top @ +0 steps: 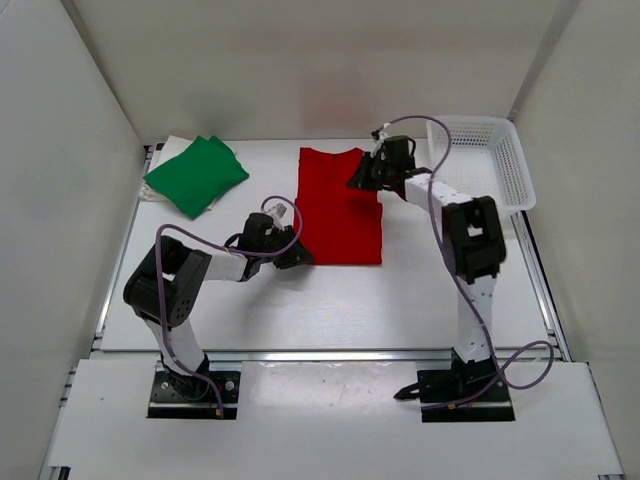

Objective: Fold and stack the t-shirts
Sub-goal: Fold the folded rectangular tshirt in 1/3 of the way, then grab one side of the 2/3 rectangular tshirt with both arms, then fold the long partially folded tshirt into a neat square

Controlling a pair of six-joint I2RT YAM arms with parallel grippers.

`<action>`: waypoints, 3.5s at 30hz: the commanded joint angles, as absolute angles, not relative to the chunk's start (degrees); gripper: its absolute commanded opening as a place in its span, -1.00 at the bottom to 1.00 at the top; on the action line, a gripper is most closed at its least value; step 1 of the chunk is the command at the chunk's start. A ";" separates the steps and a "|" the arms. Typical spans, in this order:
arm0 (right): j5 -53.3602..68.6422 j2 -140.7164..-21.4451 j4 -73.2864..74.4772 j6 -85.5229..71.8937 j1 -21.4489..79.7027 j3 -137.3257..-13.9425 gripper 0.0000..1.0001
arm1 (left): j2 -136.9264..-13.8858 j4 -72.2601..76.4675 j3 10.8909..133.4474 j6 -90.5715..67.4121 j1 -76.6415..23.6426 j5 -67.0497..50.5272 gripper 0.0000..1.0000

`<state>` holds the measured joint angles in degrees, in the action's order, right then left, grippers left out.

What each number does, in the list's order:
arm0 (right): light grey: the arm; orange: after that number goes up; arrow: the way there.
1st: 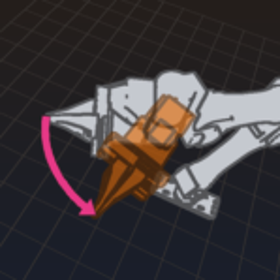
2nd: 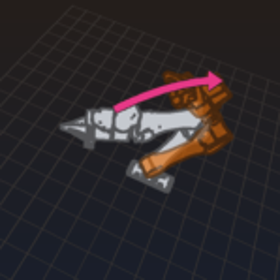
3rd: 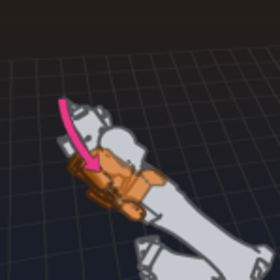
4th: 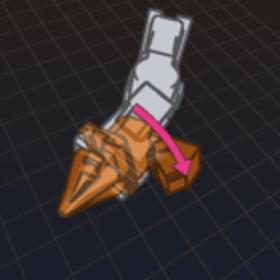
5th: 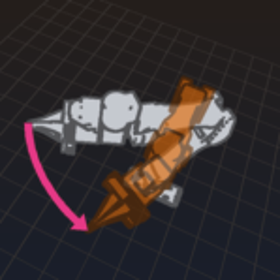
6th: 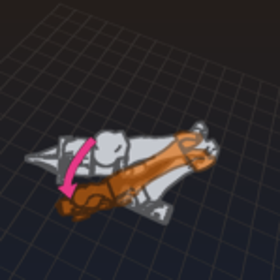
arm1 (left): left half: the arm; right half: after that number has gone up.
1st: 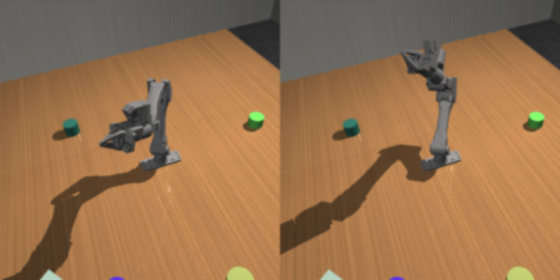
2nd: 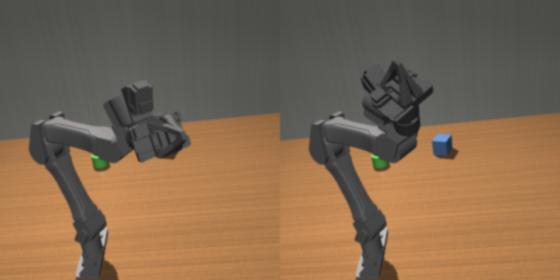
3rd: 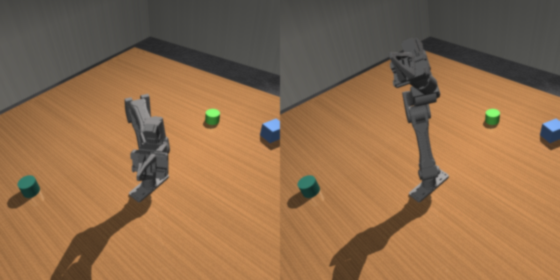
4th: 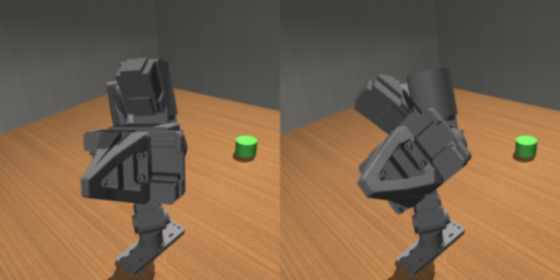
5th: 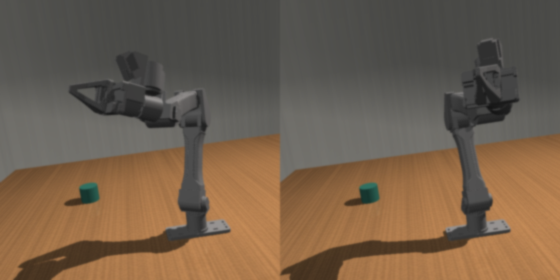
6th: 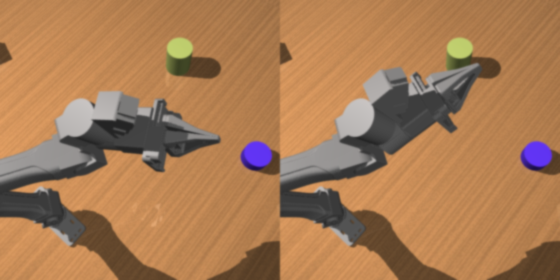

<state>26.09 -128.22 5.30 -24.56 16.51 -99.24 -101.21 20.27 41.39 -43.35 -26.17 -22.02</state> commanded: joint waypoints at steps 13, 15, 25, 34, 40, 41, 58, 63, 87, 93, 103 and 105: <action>28.39 -96.59 -16.34 -29.35 12.31 -41.50 -1.00 | -95.44 17.49 42.19 -41.23 -22.41 -21.45 -0.21; 28.21 -97.12 -16.27 -29.27 11.78 -40.17 -1.00 | -95.28 16.88 41.13 -40.61 -21.27 -21.10 -0.16; 30.95 -88.00 -19.51 -30.32 10.29 -34.91 -0.50 | -88.33 12.40 36.82 -36.13 -22.50 -13.01 0.97; 24.69 -86.30 -14.76 -29.70 10.02 -30.50 -0.28 | -94.48 14.24 37.88 -36.65 -24.26 -14.41 0.47; 28.03 -91.14 -14.76 -29.70 11.34 -33.49 -0.25 | -97.12 14.76 39.11 -36.92 -24.96 -14.33 -0.20; 28.30 -91.93 -15.55 -29.88 11.08 -33.57 -0.28 | -97.47 14.94 39.37 -37.61 -25.22 -14.33 -0.25; 25.59 -83.07 -14.87 -31.99 14.40 -26.04 -1.00 | -85.11 9.16 32.36 -36.74 -26.62 -11.78 -1.00; 16.27 -64.48 -3.01 -34.79 26.78 -14.95 -1.00 | -68.05 0.01 18.49 -38.66 -37.07 -6.60 -1.00; 29.26 -91.18 8.09 -25.58 8.53 -69.83 -1.00 | -95.58 -12.74 72.64 -34.54 -18.81 -10.56 -1.00; 27.95 -112.82 17.29 -23.48 6.95 -90.93 -1.00 | -111.86 -14.14 85.67 -36.30 -14.68 -14.23 -1.00; 24.26 -125.24 25.99 -22.16 6.59 -108.69 -0.51 | -117.53 -8.46 89.04 -41.47 -11.34 -16.96 0.49; 23.65 -124.64 26.63 -21.54 6.85 -109.60 -0.21 | -114.71 -5.19 85.09 -41.75 -11.68 -17.14 0.34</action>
